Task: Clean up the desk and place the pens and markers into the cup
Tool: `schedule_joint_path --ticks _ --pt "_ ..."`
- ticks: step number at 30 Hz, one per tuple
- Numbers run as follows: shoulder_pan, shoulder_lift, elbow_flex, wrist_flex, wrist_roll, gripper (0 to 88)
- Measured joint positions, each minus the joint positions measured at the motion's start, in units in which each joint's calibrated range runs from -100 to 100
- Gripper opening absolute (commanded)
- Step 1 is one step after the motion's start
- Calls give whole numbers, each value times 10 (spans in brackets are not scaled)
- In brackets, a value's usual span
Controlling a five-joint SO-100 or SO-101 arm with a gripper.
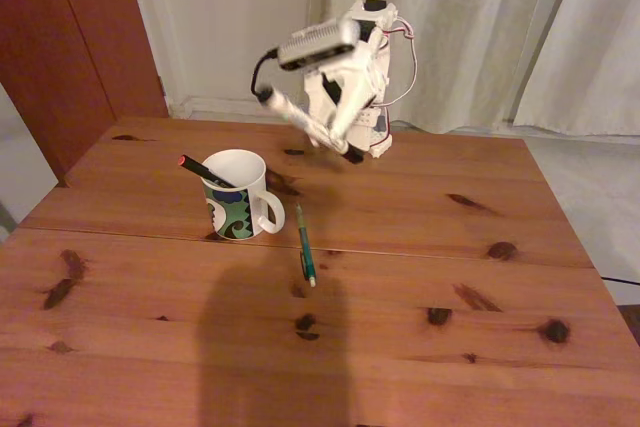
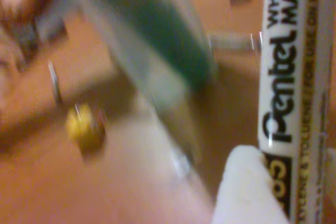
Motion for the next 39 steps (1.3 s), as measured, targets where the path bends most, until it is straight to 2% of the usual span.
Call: schedule_joint_path --ticks 8,19,39 --pt "47 29 77 -209 -1 6" --pt "116 151 77 -328 -1 7" --pt "197 194 95 -353 37 7"
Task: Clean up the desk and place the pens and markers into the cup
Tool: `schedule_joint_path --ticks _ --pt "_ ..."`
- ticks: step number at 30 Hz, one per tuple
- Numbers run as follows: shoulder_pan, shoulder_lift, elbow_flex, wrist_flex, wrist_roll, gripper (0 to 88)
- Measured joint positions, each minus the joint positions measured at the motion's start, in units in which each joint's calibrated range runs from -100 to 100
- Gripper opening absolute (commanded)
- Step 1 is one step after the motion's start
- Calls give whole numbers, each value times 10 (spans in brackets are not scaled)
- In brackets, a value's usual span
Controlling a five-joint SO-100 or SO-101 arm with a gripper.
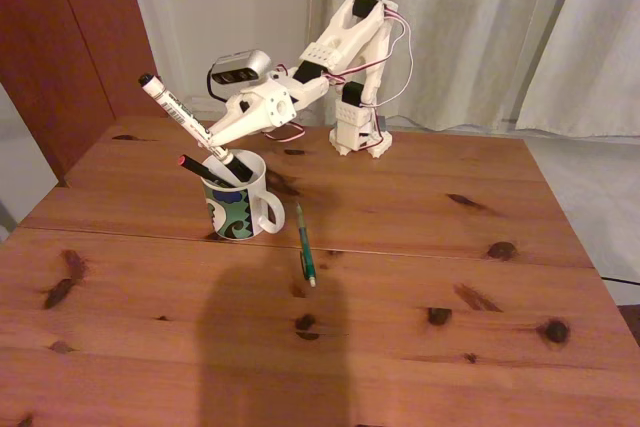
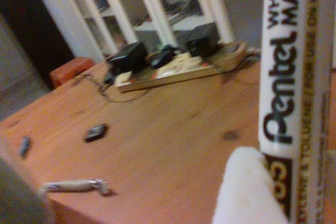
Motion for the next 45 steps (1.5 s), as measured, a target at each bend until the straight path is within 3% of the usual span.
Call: schedule_joint_path --ticks 11,45 --pt "19 1 59 0 44 7" --pt "51 3 62 0 45 8"
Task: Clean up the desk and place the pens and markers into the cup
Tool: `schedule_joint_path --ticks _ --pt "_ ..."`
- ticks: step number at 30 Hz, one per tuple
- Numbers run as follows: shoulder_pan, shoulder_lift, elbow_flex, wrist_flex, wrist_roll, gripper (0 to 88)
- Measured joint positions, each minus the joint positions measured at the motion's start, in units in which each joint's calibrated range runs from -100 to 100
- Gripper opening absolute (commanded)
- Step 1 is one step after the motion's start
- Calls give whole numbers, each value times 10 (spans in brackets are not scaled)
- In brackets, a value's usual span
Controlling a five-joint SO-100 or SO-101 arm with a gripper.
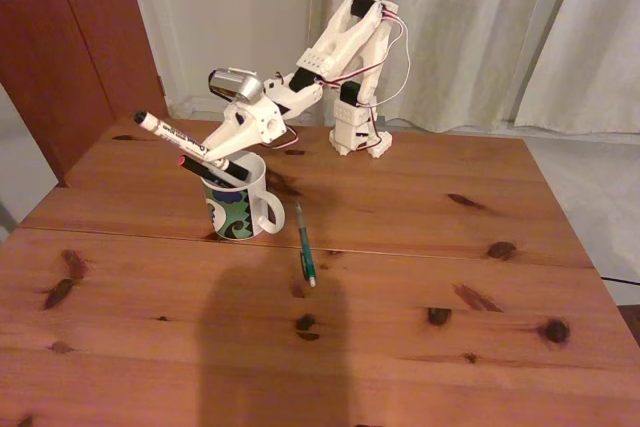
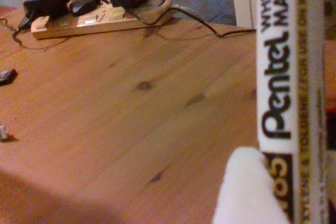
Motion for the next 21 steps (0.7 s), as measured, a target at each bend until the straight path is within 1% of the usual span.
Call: schedule_joint_path --ticks 3,8,17,21 --pt "0 0 18 0 6 8" --pt "0 0 56 0 38 9" --pt "0 0 59 0 42 9" --pt "0 0 59 0 42 56"
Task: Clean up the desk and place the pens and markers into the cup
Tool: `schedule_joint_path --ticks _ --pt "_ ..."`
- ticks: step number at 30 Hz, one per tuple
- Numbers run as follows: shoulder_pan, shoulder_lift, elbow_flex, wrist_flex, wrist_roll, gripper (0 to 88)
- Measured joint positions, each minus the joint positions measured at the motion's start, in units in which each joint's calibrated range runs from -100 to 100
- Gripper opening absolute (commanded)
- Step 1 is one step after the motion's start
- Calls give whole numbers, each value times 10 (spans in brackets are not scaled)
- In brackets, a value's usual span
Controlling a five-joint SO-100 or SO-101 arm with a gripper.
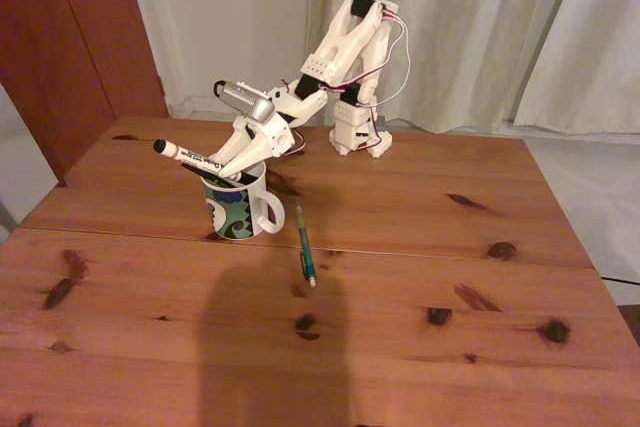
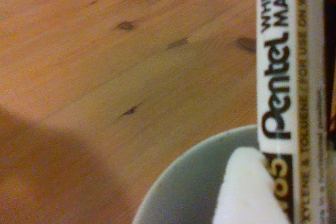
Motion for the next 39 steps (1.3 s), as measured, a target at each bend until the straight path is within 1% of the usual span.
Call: schedule_joint_path --ticks 4,7,15,21,25,26,28,30,31,36,39 --pt "0 0 0 0 0 118" --pt "0 0 0 -1 0 140" --pt "-23 -4 -2 -1 0 133" --pt "-60 -43 -44 -1 -31 133" --pt "-88 -80 -53 1 -40 130" --pt "-95 -88 -55 10 -40 116" --pt "-107 -104 -66 52 -40 70" --pt "-118 -118 -93 121 -40 17" --pt "-122 -125 -110 165 -40 4" --pt "-140 -134 -217 422 -40 5" --pt "-152 -134 -268 551 -40 5"
